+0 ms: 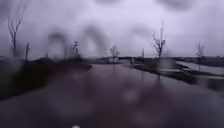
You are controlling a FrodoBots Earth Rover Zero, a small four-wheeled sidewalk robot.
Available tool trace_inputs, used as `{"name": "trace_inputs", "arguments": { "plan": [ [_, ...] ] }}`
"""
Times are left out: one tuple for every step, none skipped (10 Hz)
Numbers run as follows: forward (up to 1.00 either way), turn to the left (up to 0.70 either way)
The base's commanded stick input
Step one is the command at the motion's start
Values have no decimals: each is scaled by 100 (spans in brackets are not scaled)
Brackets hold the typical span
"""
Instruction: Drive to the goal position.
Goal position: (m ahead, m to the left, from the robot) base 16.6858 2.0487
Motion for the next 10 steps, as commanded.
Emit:
{"name": "trace_inputs", "arguments": {
  "plan": [
    [70, 0],
    [70, 0],
    [70, 0],
    [70, 0],
    [70, 0],
    [70, 0],
    [70, 0],
    [70, 0],
    [70, 0],
    [70, 0]
  ]
}}
